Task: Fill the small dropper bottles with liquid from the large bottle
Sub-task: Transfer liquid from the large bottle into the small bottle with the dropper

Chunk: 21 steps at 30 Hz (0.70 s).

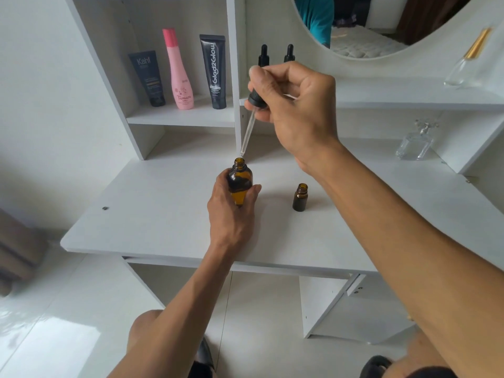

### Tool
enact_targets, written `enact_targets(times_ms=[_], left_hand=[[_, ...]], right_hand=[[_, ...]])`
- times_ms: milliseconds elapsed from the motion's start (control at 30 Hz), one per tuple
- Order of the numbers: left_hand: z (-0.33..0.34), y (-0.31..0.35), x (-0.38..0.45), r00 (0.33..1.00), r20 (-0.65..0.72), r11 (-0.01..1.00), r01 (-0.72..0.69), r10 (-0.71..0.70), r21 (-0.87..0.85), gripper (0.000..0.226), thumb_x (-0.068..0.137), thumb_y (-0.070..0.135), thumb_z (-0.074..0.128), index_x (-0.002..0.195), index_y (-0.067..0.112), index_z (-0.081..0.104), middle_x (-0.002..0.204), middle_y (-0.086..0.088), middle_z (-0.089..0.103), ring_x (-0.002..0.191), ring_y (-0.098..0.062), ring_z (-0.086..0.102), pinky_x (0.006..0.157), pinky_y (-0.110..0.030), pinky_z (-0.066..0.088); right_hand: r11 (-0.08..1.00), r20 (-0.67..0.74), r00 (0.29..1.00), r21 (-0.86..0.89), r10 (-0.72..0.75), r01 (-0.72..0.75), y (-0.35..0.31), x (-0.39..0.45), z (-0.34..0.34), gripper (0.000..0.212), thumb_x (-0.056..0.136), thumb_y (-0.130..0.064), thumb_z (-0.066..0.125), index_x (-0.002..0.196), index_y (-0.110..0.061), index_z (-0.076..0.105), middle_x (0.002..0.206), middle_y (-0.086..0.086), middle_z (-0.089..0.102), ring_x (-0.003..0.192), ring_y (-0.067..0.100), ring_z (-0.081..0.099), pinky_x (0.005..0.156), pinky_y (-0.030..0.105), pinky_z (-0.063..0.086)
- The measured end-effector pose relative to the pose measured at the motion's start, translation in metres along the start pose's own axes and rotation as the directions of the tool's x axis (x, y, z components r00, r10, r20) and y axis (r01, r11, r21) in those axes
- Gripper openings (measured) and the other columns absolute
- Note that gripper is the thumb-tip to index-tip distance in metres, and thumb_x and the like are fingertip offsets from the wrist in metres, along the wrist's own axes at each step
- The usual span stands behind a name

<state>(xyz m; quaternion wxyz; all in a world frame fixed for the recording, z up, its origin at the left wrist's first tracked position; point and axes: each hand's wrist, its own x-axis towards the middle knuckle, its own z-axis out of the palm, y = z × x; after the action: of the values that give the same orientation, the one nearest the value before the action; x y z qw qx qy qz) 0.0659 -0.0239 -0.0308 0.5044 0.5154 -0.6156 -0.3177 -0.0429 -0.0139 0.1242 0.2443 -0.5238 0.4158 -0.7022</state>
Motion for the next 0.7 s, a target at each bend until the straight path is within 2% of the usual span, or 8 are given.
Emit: enact_targets(times_ms=[167,467,600,700], left_hand=[[0.000,-0.001,0.001,1.000,0.005,1.000,-0.003,0.003,-0.005,0.050,0.093,0.032,0.073,0.137,0.022,0.052,0.119,0.004,0.066,0.100,-0.011,0.060,0.076,-0.005,0.040],[0.000,-0.002,0.001,1.000,0.007,1.000,-0.011,0.011,-0.012,0.048,0.093,0.031,0.074,0.135,0.022,0.053,0.117,0.007,0.065,0.099,-0.009,0.059,0.077,-0.001,0.038],[0.000,-0.001,0.001,1.000,0.007,1.000,-0.005,0.005,-0.025,0.048,0.092,0.030,0.075,0.135,0.022,0.053,0.116,0.006,0.066,0.099,-0.010,0.060,0.077,-0.002,0.039],[0.000,-0.001,0.000,1.000,0.012,0.999,-0.001,0.001,-0.032,0.047,0.093,0.030,0.074,0.134,0.022,0.053,0.117,0.005,0.066,0.100,-0.009,0.061,0.079,-0.007,0.040]], right_hand=[[0.997,0.032,0.999,-0.079,0.002,0.001,0.006,0.002,0.006,0.010,0.092,-0.018,0.072,0.088,-0.008,0.072,0.085,0.010,0.074,0.079,0.029,0.076,0.064,0.023,0.059],[0.974,0.043,0.999,-0.224,-0.002,0.012,0.018,0.004,0.009,0.015,0.092,-0.025,0.073,0.088,-0.010,0.074,0.082,0.005,0.076,0.073,0.018,0.076,0.064,0.025,0.060],[0.949,0.051,0.998,-0.311,-0.032,0.047,0.021,0.005,0.009,0.016,0.092,-0.026,0.072,0.086,-0.012,0.075,0.079,-0.003,0.076,0.071,0.006,0.073,0.059,0.017,0.055],[0.941,0.064,0.997,-0.331,-0.049,0.068,0.023,0.005,0.010,0.020,0.092,-0.025,0.072,0.090,-0.006,0.076,0.080,-0.001,0.077,0.070,0.007,0.074,0.058,0.013,0.052]])
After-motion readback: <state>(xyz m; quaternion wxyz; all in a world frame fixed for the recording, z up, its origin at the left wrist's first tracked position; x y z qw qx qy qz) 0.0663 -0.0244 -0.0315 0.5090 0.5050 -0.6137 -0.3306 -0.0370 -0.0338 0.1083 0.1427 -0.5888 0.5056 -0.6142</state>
